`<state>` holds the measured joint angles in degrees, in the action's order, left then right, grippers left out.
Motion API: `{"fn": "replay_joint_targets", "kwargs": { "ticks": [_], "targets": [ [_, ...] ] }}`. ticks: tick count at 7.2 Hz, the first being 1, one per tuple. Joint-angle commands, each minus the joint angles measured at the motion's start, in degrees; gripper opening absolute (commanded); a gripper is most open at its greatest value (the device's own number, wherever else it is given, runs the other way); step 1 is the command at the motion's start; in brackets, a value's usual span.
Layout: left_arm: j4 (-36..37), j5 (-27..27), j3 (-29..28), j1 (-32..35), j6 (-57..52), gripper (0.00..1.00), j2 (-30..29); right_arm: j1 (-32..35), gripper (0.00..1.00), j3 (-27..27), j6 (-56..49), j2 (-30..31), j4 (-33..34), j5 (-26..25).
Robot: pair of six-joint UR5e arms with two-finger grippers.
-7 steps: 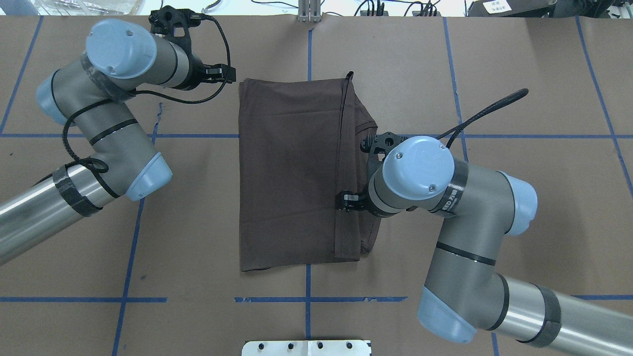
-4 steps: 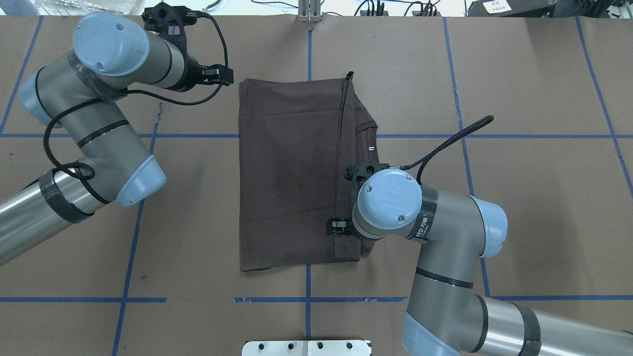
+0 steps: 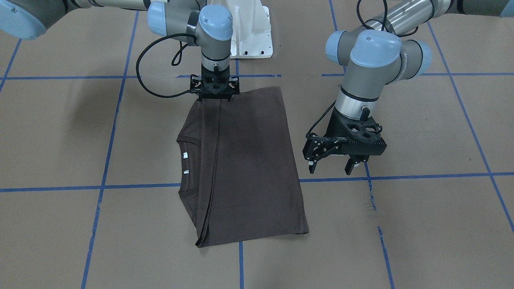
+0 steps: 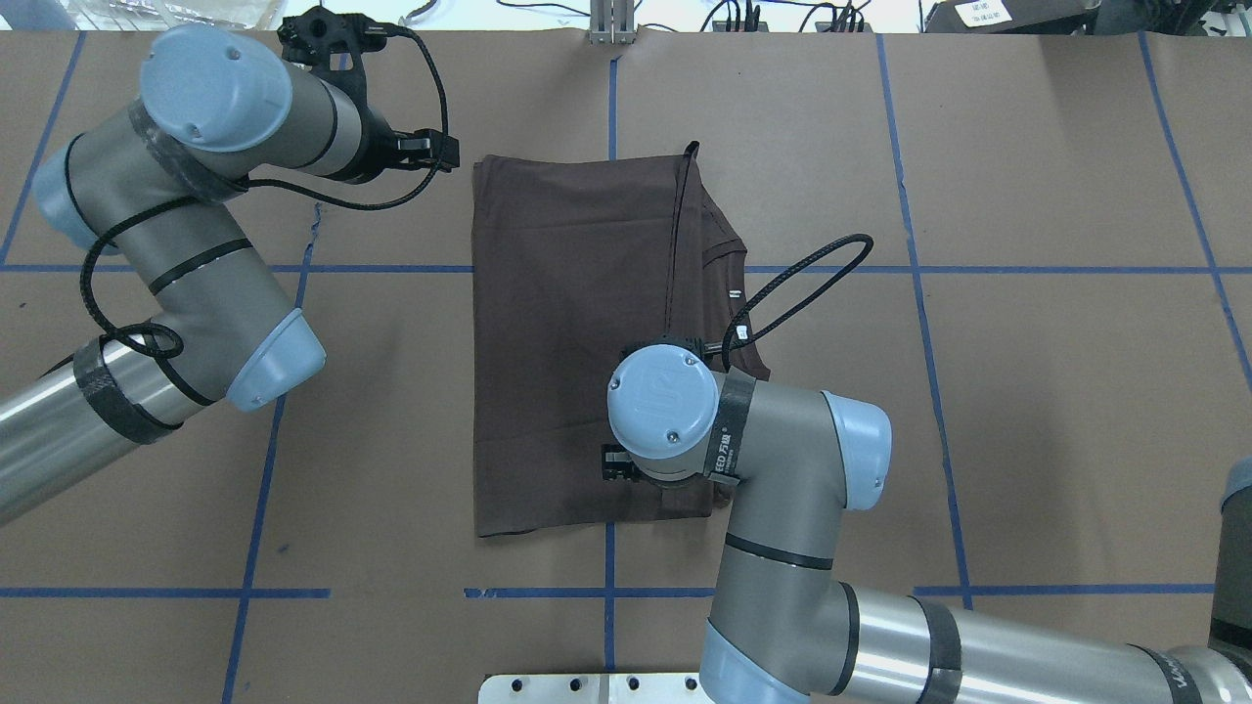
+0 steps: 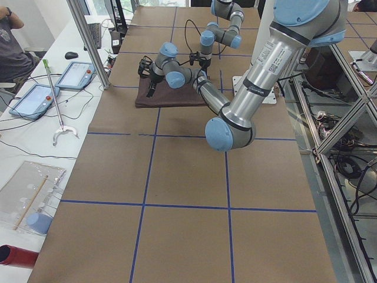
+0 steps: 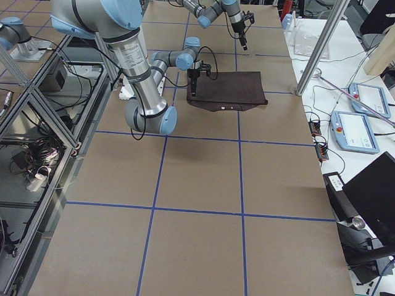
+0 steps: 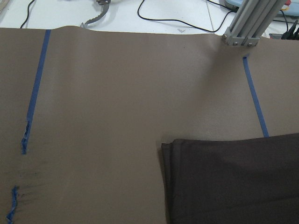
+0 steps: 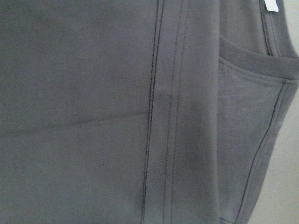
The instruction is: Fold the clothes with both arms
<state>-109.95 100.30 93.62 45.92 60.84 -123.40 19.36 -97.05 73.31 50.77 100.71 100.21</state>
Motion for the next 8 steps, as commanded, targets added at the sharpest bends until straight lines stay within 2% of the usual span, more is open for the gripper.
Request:
{"fn": "replay_joint_targets", "kwargs": {
  "ticks": [1,4,8],
  "targets": [
    [0.0,0.1,0.1,0.0,0.1,1.00,0.0,-0.5,1.00,1.1,-0.1,-0.2,1.8,0.1],
    [0.0,0.1,0.1,0.0,0.5,1.00,0.0,-0.7,1.00,2.0,-0.4,0.5,2.2,0.4],
    [0.0,0.3,0.7,0.0,0.9,1.00,-0.1,0.2,1.00,-0.9,-3.6,0.5,8.5,0.6]
  ]
}}
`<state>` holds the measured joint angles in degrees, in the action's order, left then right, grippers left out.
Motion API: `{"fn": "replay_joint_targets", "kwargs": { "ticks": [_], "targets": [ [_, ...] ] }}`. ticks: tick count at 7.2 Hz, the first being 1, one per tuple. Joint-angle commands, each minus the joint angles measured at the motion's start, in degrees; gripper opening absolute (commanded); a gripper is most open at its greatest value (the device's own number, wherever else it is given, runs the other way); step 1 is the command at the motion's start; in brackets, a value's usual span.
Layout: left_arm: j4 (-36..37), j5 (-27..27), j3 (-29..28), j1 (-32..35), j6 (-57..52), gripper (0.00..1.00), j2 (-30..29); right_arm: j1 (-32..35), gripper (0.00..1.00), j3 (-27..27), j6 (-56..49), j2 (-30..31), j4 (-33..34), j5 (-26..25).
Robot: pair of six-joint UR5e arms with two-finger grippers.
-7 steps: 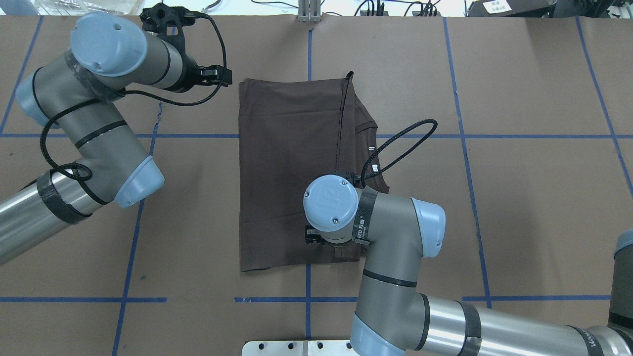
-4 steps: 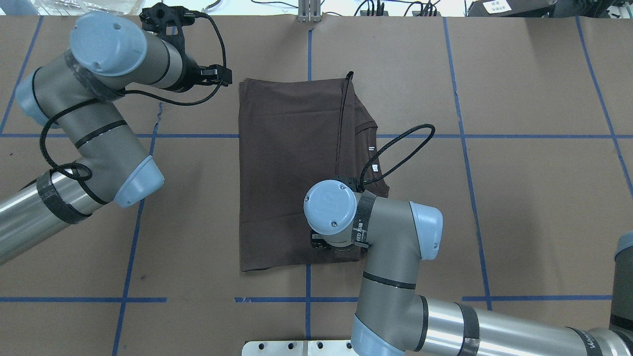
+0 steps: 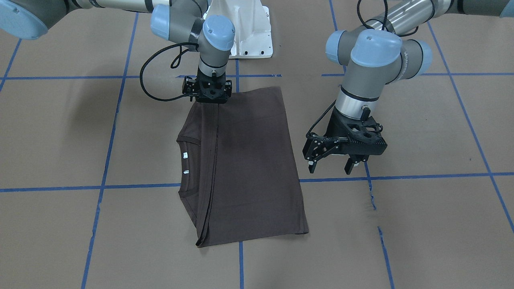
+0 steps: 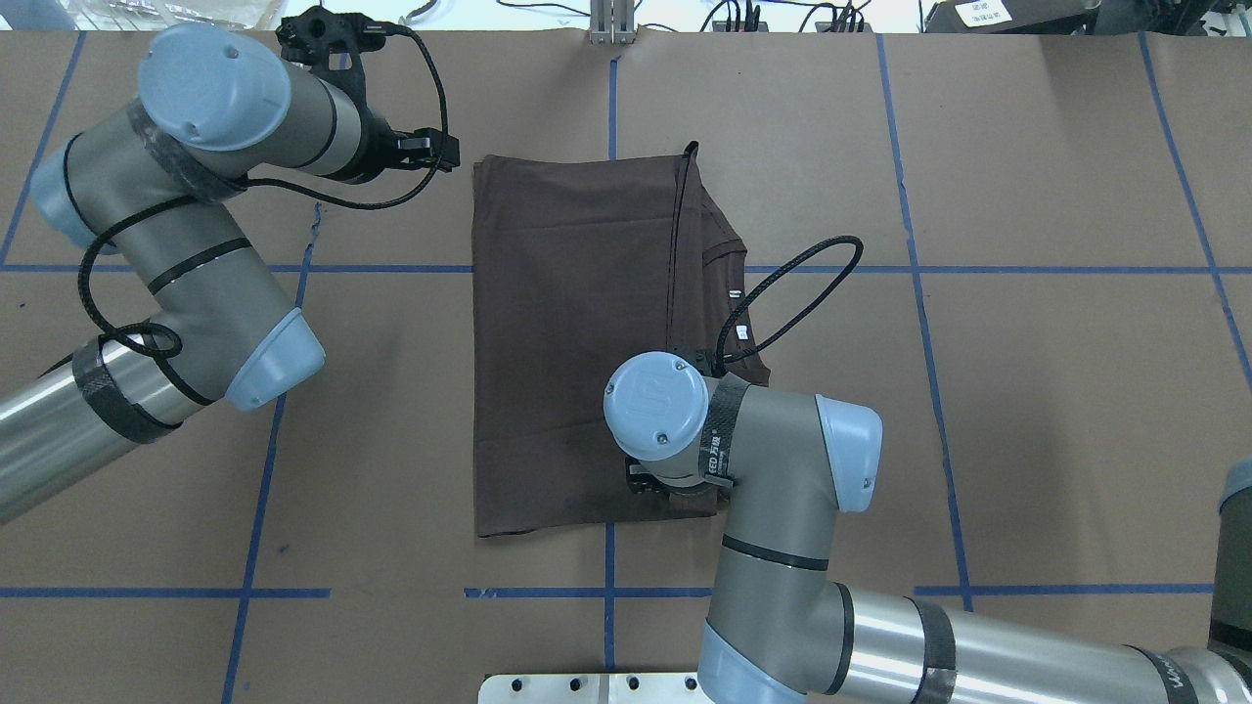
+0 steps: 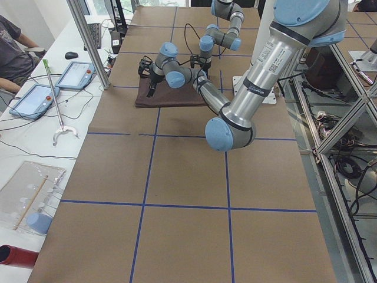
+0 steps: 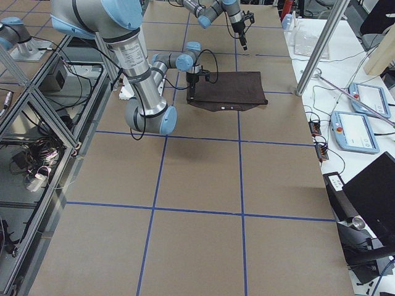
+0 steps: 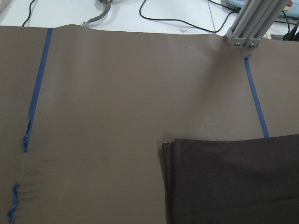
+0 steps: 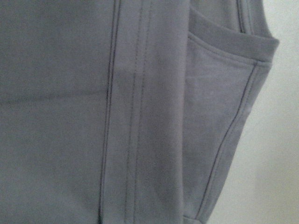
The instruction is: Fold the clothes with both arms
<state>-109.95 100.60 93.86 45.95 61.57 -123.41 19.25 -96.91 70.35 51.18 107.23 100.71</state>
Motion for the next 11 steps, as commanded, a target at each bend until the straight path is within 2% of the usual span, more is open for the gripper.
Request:
{"fn": "replay_joint_targets", "kwargs": {
  "ticks": [1,3,5,8,9,11],
  "targets": [
    [0.5,0.0,2.3,0.1,0.2,1.00,1.1,0.5,1.00,-2.7,-0.7,1.0,3.9,0.2],
    [0.8,0.7,3.5,0.3,0.1,1.00,1.6,0.6,1.00,-6.7,-0.7,4.3,7.1,-0.2],
    [0.8,0.8,3.7,0.2,0.1,1.00,1.7,1.3,1.00,-8.0,-0.9,8.4,7.3,-0.6],
    [0.8,0.8,4.1,0.4,0.0,1.00,1.7,5.7,1.00,-12.8,-7.1,7.2,4.6,0.8],
    [0.8,0.8,4.1,0.5,-0.1,1.00,1.9,6.2,1.00,-12.3,-7.2,6.0,0.7,0.7],
    [0.8,0.8,4.1,0.5,-0.5,1.00,2.3,6.2,1.00,-5.0,-7.0,0.4,-5.3,0.7]
  ]
}}
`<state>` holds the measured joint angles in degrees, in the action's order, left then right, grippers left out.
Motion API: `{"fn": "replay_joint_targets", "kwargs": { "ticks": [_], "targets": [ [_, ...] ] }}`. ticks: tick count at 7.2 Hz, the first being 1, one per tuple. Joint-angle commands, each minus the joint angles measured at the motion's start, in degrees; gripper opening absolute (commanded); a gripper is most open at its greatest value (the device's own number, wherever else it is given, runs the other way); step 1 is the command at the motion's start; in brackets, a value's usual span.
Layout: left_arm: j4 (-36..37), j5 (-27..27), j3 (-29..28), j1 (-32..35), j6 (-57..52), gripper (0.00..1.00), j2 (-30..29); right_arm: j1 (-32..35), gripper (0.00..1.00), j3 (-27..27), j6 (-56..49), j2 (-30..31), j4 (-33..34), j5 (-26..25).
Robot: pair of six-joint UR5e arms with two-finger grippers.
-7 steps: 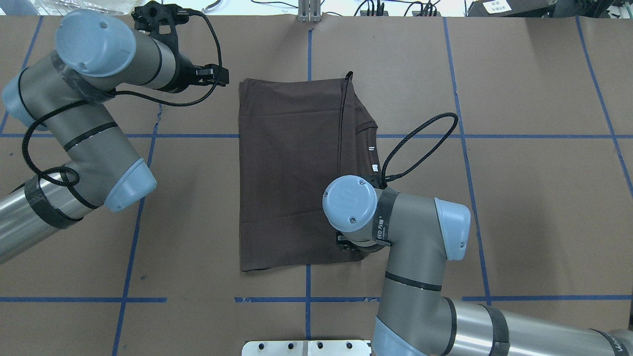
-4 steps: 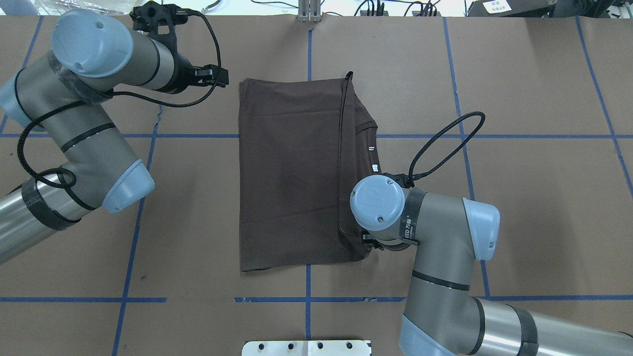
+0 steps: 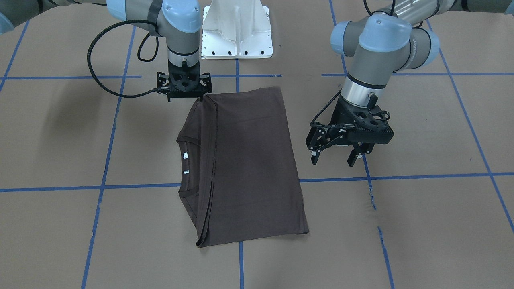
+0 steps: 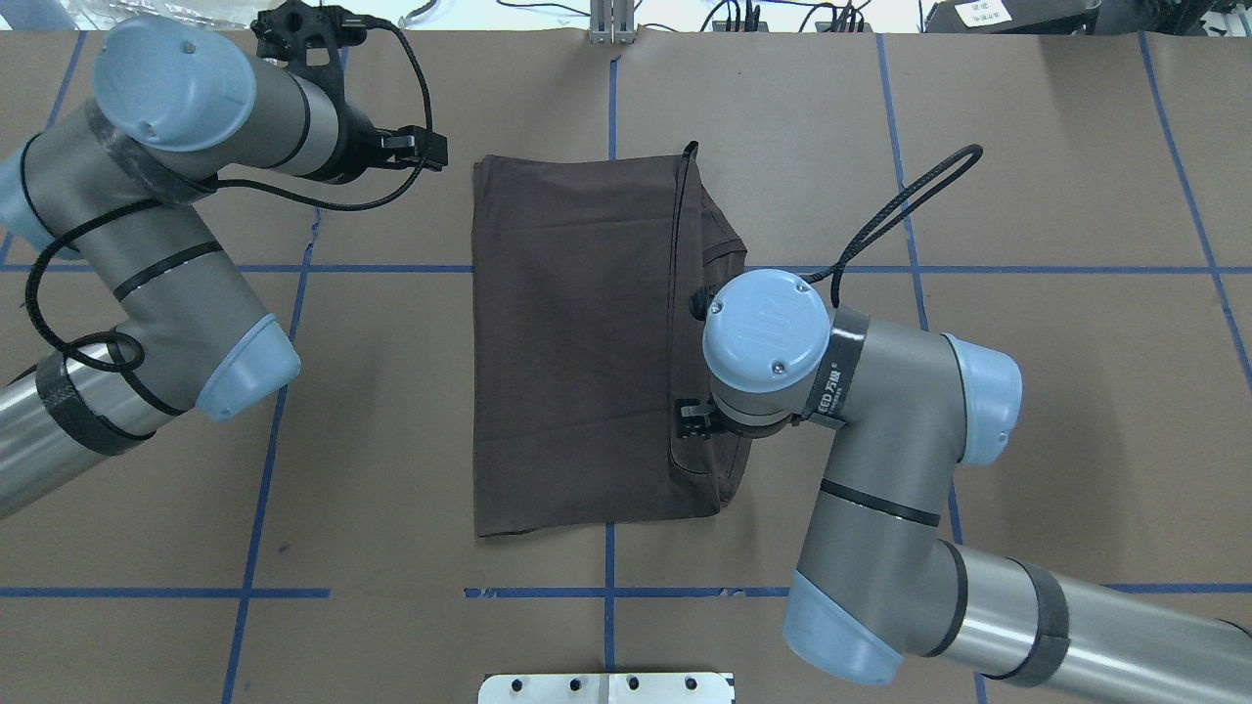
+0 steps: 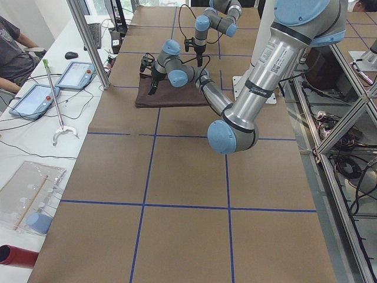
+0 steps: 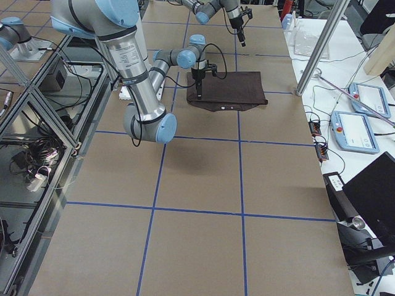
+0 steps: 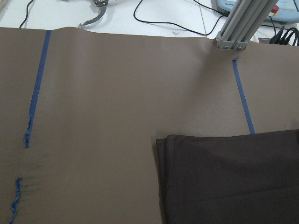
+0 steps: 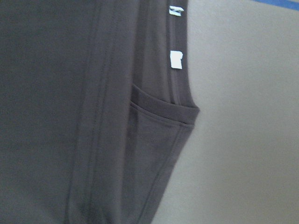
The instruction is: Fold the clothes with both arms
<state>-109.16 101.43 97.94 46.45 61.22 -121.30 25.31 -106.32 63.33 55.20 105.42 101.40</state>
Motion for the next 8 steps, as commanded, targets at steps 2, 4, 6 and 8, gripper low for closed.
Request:
{"fn": "replay_joint_targets", "kwargs": {
  "ticks": [2,4,6,8],
  "targets": [
    [0.0,0.1,0.2,0.2,0.0,1.00,0.2,-1.6,1.00,8.5,0.6,-5.5,-5.3,0.0],
    [0.0,1.0,0.8,0.2,0.4,1.00,0.3,-3.7,1.00,11.1,0.7,-5.2,-5.3,-0.1],
    [-0.1,1.2,0.8,0.3,0.4,1.00,0.3,-3.8,1.00,11.3,0.7,-4.9,-4.6,0.2],
    [-0.1,1.2,0.8,0.3,0.6,1.00,0.3,-3.4,1.00,11.4,0.6,-4.1,-4.3,1.2]
  ]
}}
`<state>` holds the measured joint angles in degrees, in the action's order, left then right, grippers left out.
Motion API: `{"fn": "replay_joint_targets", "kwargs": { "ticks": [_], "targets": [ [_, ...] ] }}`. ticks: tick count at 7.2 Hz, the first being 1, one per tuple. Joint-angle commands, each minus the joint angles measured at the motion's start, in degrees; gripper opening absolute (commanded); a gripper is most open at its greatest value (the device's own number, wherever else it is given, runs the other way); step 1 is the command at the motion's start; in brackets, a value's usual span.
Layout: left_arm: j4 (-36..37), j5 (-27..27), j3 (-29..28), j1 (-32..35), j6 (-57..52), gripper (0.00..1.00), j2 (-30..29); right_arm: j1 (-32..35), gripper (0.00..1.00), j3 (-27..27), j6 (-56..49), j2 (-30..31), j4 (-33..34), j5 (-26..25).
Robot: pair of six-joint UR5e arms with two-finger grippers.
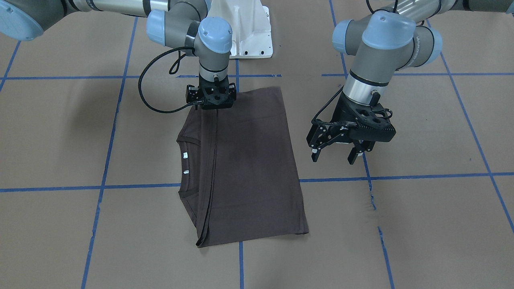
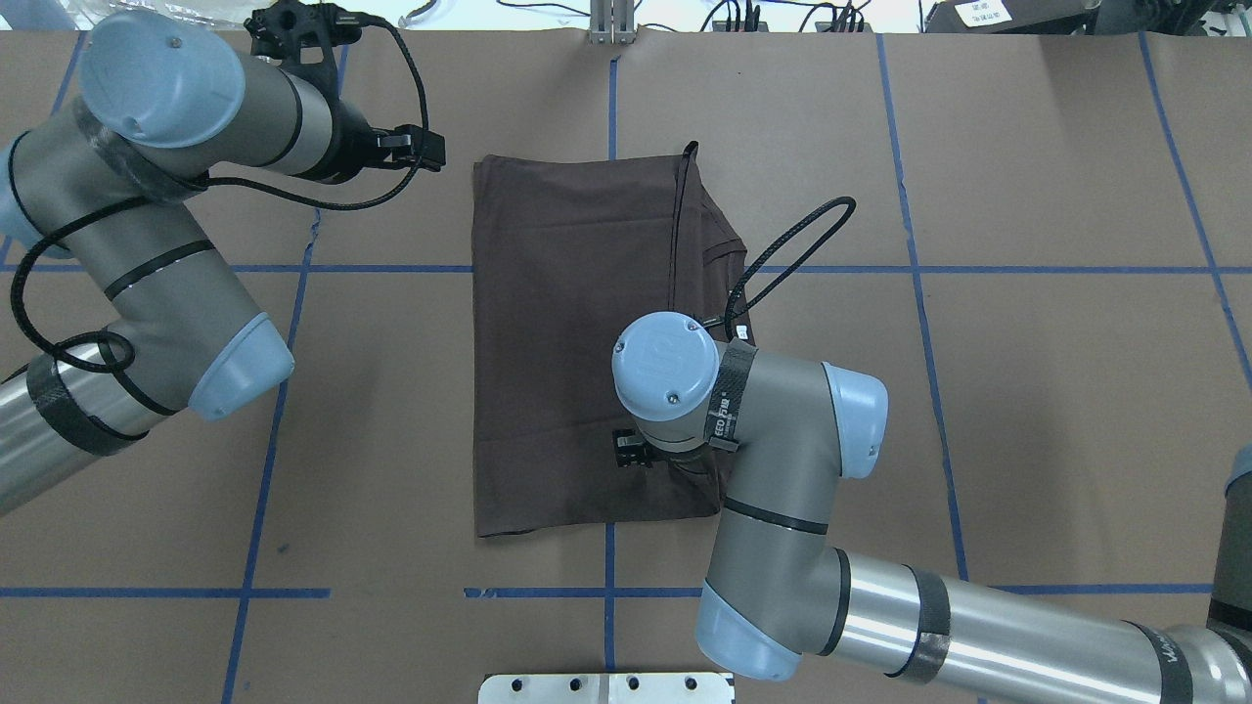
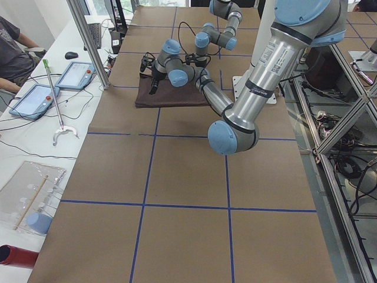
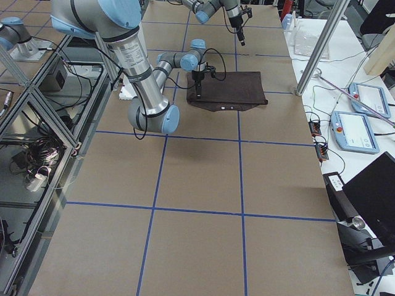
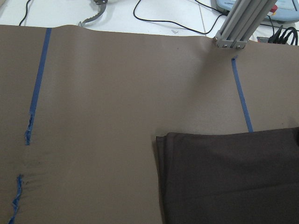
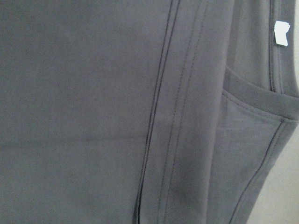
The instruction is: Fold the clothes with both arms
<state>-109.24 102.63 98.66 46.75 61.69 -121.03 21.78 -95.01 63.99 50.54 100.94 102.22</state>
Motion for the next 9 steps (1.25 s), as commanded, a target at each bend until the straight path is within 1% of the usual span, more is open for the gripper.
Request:
{"fn": "replay_joint_targets", "kwargs": {
  "ticks": [1,4,7,8,9],
  "targets": [
    [0.0,0.0,0.0,-0.1,0.1,1.00,0.0,0.1,1.00,0.0,0.0,1.5,0.2,0.4],
    [0.0,0.0,0.5,0.0,0.1,1.00,0.0,0.1,1.00,-0.1,0.0,1.6,1.5,0.5],
    [0.0,0.0,0.6,0.0,0.1,1.00,0.0,1.2,1.00,-0.8,-0.4,3.2,1.8,0.6],
    [0.0,0.0,0.7,-0.1,0.1,1.00,-0.1,1.9,1.00,-2.2,-0.9,5.2,1.9,0.7],
    [0.0,0.0,1.0,-0.2,1.0,1.00,-0.1,2.7,1.00,-5.6,-1.1,8.3,1.9,0.7]
  ]
}}
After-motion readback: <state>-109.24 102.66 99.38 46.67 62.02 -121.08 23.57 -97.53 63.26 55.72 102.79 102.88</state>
